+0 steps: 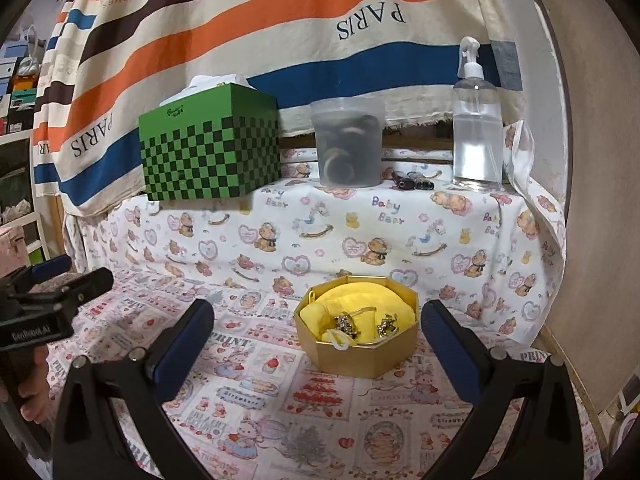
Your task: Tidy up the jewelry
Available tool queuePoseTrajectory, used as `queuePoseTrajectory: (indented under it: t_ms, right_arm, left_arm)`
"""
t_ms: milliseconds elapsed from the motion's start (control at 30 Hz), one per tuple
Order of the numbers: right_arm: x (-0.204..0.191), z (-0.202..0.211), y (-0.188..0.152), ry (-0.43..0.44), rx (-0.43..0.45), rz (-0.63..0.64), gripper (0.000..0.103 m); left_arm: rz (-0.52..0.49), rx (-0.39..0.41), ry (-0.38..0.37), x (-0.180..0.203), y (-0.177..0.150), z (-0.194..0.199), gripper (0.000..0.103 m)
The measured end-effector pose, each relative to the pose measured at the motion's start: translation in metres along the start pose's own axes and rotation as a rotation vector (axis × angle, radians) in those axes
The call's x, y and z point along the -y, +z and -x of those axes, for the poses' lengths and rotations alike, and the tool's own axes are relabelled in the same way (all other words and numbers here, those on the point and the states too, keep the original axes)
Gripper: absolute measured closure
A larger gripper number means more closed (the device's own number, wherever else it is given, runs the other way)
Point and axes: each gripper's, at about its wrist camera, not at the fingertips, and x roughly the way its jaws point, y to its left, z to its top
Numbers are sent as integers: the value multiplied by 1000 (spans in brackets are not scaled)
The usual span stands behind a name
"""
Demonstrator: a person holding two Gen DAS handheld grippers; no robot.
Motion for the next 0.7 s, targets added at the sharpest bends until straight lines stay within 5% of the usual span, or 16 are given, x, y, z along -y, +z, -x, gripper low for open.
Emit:
queuePoseTrajectory:
  t_ms: [167,700]
  right_arm:
    - [-7,2,0,4,15,36,0]
    - [-5,1,0,3,2,27,0]
  left_arm:
    - [1,37,-59,2,-3,6,0]
    - [25,22,-38,-1,-2,3,0]
